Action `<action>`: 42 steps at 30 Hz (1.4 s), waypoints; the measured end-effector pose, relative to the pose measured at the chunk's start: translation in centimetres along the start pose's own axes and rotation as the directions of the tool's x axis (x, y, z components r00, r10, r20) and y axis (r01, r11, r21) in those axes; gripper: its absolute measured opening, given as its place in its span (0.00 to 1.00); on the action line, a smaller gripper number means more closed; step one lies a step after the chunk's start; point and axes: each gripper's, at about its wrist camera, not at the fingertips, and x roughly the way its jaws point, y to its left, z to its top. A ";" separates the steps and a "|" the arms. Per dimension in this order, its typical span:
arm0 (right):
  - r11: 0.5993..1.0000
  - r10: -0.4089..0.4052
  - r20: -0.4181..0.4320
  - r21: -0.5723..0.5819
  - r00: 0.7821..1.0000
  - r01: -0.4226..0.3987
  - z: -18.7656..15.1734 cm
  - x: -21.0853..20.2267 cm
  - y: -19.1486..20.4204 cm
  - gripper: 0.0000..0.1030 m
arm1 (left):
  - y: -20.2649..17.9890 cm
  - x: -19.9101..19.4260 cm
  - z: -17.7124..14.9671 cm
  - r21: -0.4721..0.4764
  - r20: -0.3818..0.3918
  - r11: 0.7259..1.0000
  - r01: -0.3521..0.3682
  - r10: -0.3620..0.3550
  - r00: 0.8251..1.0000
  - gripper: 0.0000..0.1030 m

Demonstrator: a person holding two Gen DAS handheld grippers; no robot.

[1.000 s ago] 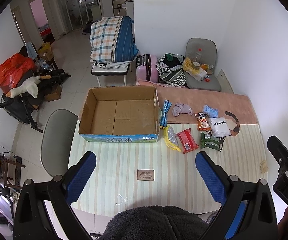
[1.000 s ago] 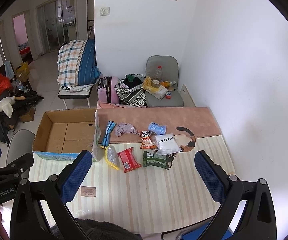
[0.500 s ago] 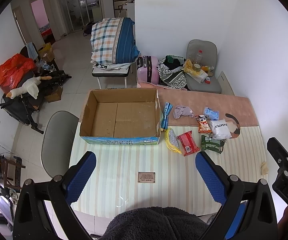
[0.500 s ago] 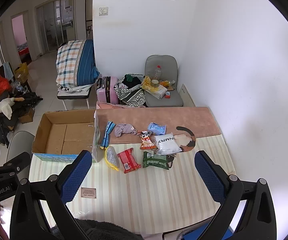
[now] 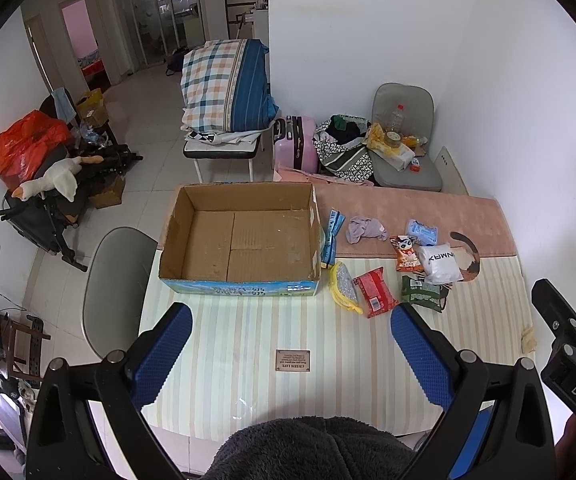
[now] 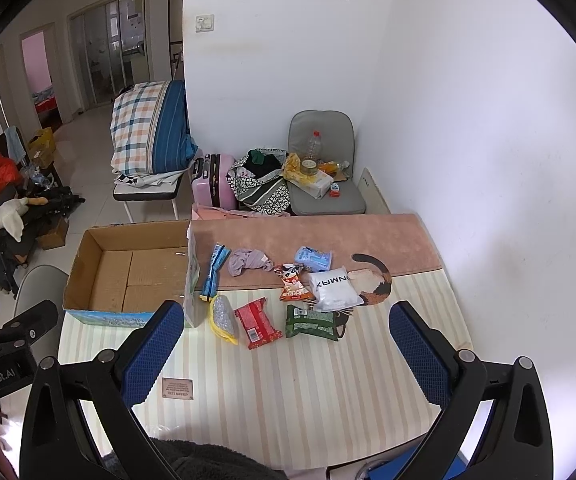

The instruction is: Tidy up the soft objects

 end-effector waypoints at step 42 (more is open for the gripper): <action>0.991 0.044 -0.145 0.128 0.988 -0.026 1.3 9.5 -6.6 1.00 | -3.3 8.5 3.5 0.000 -0.134 0.999 0.043 -0.043 0.990 0.99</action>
